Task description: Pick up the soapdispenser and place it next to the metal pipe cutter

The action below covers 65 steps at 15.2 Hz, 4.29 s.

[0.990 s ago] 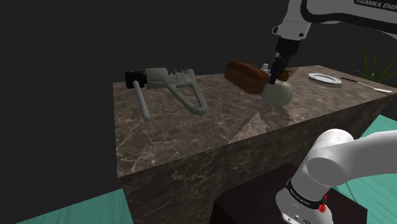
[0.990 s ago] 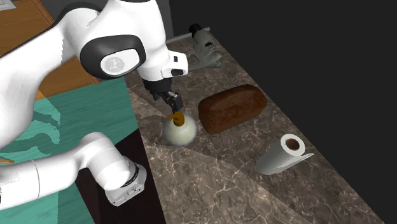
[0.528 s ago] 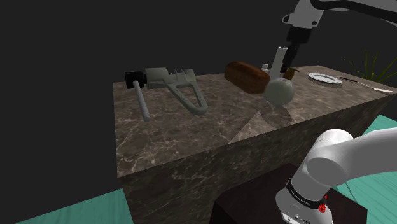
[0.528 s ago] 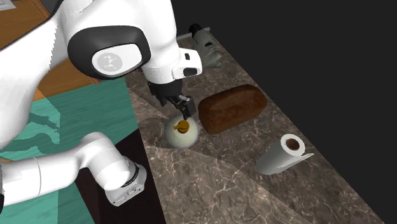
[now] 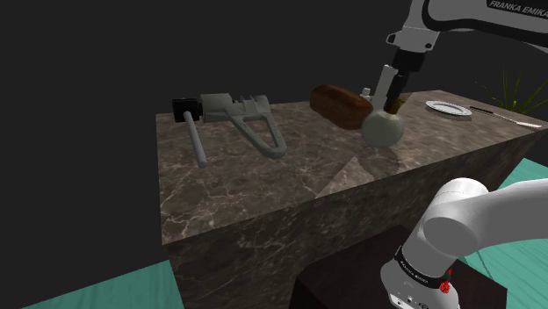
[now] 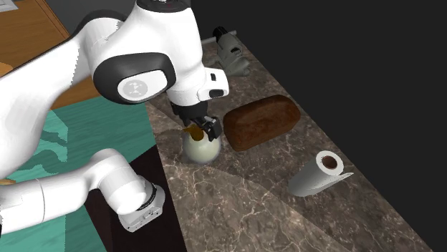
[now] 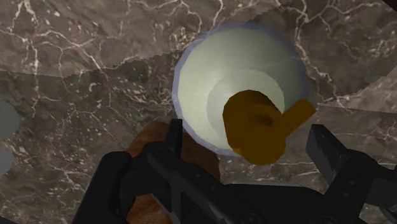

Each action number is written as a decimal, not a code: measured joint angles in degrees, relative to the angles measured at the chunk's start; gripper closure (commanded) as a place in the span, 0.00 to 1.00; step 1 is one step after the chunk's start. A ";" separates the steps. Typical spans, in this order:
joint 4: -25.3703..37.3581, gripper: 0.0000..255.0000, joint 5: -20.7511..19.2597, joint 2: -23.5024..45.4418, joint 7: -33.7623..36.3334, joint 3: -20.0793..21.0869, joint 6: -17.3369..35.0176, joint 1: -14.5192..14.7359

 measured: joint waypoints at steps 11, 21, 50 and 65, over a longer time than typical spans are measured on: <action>-0.23 1.00 0.03 -0.14 0.01 0.00 0.13 -0.01; 3.84 1.00 0.35 1.26 -0.25 0.29 -2.59 0.19; 40.42 1.00 2.34 17.06 -3.42 0.42 -23.39 1.74; 62.45 1.00 4.32 28.10 -3.01 0.87 -34.77 2.87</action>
